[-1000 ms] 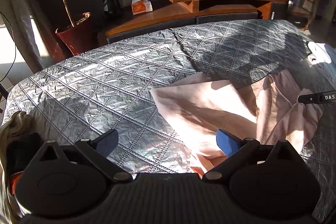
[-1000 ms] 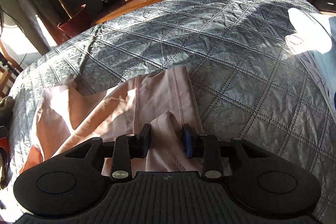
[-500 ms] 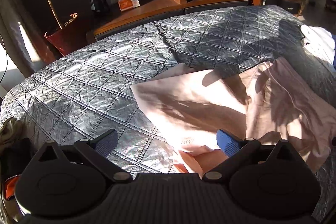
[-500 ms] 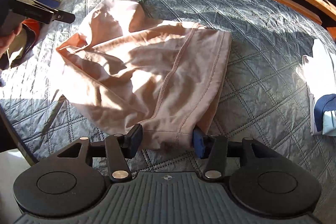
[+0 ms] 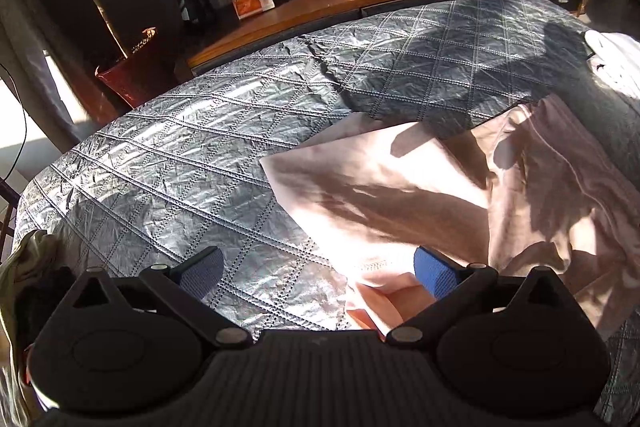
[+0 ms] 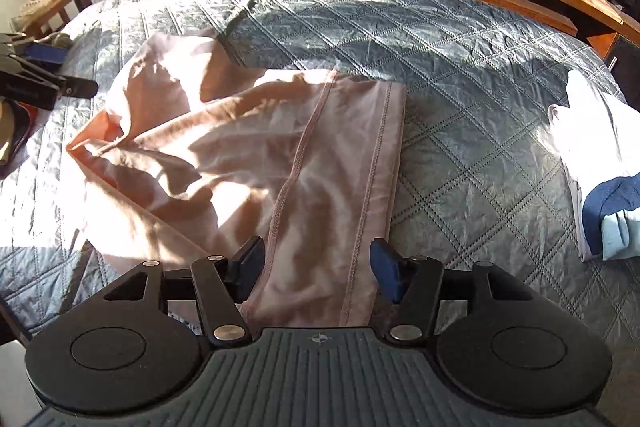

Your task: Fold clothes

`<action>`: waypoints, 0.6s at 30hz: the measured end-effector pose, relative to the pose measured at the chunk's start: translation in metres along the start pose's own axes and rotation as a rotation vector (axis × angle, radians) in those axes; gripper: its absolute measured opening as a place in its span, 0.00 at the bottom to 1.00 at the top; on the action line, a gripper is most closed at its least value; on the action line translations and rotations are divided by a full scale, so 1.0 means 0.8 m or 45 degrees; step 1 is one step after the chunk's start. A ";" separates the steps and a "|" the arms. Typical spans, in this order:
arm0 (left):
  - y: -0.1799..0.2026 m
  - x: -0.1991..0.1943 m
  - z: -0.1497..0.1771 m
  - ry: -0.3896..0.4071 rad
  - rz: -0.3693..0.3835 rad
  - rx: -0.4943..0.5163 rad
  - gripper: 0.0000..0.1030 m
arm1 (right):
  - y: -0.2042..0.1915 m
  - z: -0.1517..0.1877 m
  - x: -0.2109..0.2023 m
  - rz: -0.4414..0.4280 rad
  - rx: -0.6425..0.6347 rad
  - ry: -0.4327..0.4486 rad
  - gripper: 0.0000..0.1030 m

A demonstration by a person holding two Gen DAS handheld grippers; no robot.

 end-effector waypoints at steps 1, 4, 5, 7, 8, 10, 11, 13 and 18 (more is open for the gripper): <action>-0.007 0.000 0.000 0.000 -0.014 -0.026 0.98 | 0.001 -0.021 -0.005 -0.020 0.066 0.053 0.69; -0.015 0.003 0.003 -0.010 0.002 -0.076 0.98 | -0.019 -0.078 0.001 -0.098 0.177 0.131 0.70; -0.015 0.005 0.004 -0.014 0.017 -0.087 0.98 | -0.032 -0.091 0.005 -0.132 0.175 0.143 0.72; -0.015 0.009 0.007 -0.025 0.053 -0.110 0.98 | -0.066 -0.107 0.019 -0.166 0.100 0.162 0.77; -0.014 0.011 0.009 -0.032 0.079 -0.126 0.98 | -0.084 -0.113 0.029 -0.173 0.047 0.167 0.78; -0.016 0.015 0.013 -0.048 0.105 -0.149 0.97 | -0.114 -0.122 0.055 -0.192 -0.010 0.144 0.78; -0.018 0.015 0.014 -0.051 0.094 -0.147 0.97 | -0.127 -0.126 0.066 -0.216 -0.012 0.136 0.78; -0.023 0.015 0.017 -0.056 0.068 -0.144 0.98 | -0.149 -0.137 0.080 -0.261 -0.005 0.135 0.78; -0.044 0.015 0.023 -0.068 0.024 -0.194 0.98 | -0.207 -0.153 0.114 -0.314 -0.112 0.125 0.78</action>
Point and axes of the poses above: each gripper's, at about its wrist camera, not at the fingertips, and x roughly the way its jaws point, y to its right, z to its underside, the point moved 9 cm from there along x, roughly the way its jaws point, and after that the axes turned 14 degrees about z, right-handed, at the moved point
